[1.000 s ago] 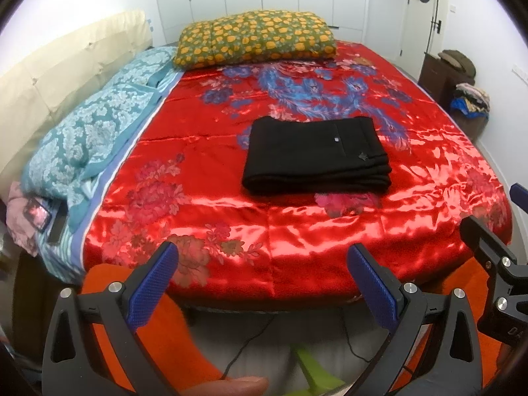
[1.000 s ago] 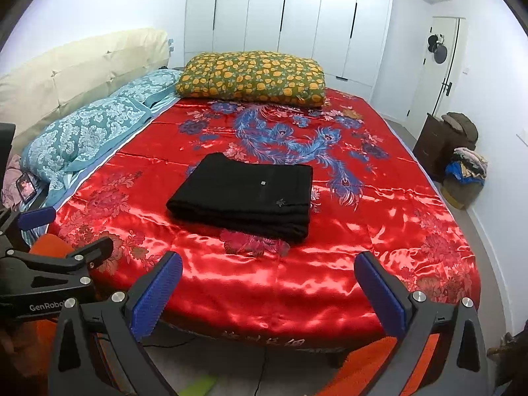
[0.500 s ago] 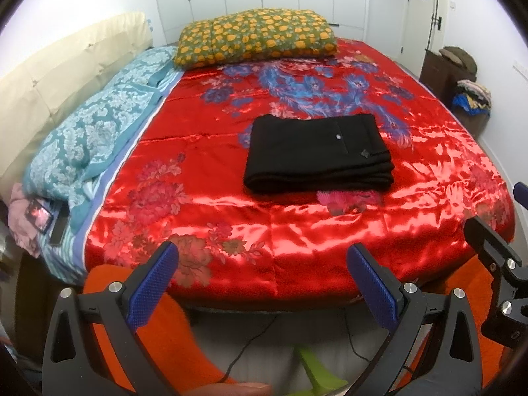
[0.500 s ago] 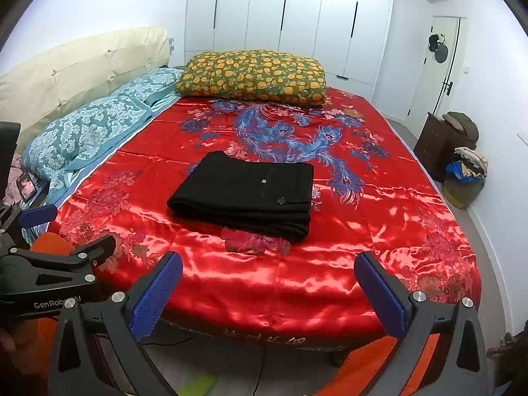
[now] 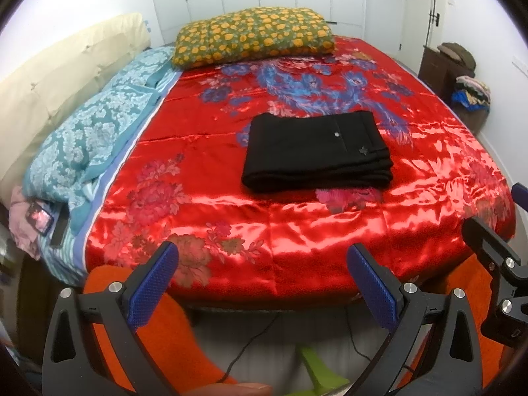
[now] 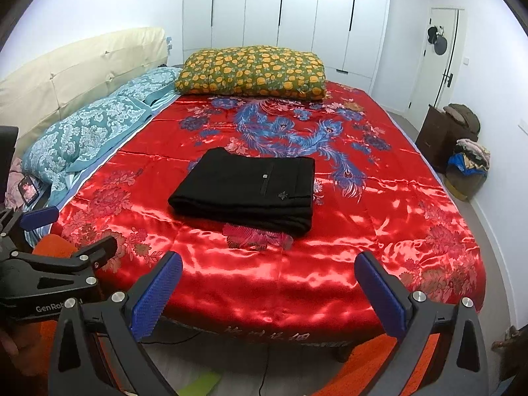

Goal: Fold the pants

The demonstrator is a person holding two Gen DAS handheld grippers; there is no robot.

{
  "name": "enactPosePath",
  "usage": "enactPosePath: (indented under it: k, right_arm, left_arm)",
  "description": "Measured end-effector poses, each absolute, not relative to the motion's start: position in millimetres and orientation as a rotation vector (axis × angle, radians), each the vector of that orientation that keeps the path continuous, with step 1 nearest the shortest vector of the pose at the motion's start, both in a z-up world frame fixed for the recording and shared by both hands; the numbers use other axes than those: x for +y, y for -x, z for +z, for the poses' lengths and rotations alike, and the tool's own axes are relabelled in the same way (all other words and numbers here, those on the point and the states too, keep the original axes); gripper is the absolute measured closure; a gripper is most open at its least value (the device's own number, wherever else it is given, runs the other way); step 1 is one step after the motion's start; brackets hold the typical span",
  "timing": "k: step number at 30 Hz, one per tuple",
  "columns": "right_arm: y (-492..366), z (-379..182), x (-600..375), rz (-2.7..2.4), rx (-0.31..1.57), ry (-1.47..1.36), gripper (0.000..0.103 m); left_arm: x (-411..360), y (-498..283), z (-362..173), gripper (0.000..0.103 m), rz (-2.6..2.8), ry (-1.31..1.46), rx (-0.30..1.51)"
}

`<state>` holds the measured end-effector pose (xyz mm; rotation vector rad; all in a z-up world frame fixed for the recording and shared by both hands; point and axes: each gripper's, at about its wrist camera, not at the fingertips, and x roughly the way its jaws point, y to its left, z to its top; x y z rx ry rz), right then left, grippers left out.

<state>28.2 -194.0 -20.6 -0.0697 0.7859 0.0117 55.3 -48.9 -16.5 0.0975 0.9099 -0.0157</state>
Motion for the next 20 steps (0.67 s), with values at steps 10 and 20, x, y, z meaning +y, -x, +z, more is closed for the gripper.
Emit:
enactPosePath:
  k: [10, 20]
  right_arm:
    - [-27.7, -23.8, -195.5, 0.016, 0.793, 0.074, 0.000]
    - [-30.6, -24.7, -196.9, 0.014, 0.796, 0.076, 0.000]
  left_arm:
    - [-52.1, -57.7, -21.7, 0.001, -0.015, -0.115, 0.920]
    - [-53.0, -56.7, -18.6, 0.001, -0.055, -0.083, 0.911]
